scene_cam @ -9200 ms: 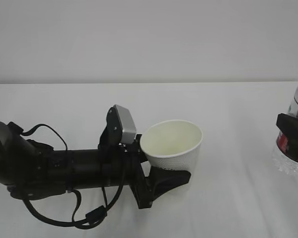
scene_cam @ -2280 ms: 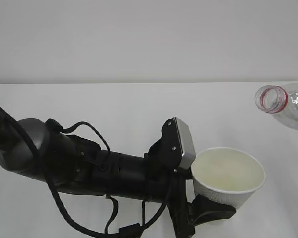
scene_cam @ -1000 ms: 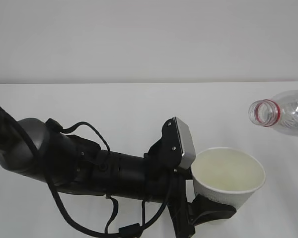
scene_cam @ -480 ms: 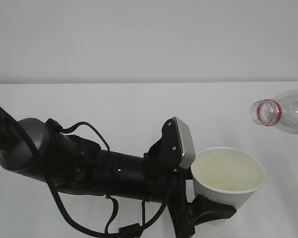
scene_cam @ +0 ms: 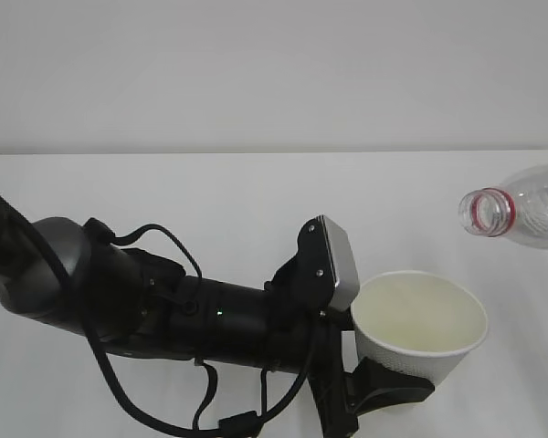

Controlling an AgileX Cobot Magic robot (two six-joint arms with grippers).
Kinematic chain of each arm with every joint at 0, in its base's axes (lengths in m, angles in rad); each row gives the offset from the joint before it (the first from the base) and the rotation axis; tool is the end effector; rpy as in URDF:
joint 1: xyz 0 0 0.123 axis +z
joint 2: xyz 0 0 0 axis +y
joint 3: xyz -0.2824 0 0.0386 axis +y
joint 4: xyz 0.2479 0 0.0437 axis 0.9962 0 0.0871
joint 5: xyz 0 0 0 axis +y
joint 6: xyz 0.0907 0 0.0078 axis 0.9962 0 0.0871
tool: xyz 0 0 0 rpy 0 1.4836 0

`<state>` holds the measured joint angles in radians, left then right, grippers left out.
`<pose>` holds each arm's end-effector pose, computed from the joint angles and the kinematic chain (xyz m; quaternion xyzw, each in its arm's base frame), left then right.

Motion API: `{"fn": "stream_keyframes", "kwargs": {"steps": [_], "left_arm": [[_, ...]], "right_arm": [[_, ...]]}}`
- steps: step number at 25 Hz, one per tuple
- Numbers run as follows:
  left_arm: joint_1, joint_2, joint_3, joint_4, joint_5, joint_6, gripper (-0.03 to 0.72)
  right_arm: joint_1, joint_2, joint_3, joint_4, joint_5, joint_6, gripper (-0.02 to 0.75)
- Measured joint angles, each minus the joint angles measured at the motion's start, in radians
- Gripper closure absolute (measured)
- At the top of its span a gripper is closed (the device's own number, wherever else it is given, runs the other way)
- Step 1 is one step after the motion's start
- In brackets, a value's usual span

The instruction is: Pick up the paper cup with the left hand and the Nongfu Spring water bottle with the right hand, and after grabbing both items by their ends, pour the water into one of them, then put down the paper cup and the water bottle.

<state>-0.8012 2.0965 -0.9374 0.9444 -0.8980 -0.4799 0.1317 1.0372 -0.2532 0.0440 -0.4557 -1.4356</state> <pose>0.2218 -0.3117 0.1082 0.5492 0.6019 -0.4145 0.4053 0.1830 0.0225 0.2198 -0.5401 0.5725 -0.3706 0.4931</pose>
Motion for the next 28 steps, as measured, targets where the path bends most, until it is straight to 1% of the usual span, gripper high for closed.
{"fn": "stream_keyframes", "kwargs": {"steps": [28], "left_arm": [[0.0, 0.0, 0.0, 0.0, 0.0, 0.0, 0.175]], "right_arm": [[0.0, 0.0, 0.0, 0.023, -0.002, -0.103, 0.286]]}}
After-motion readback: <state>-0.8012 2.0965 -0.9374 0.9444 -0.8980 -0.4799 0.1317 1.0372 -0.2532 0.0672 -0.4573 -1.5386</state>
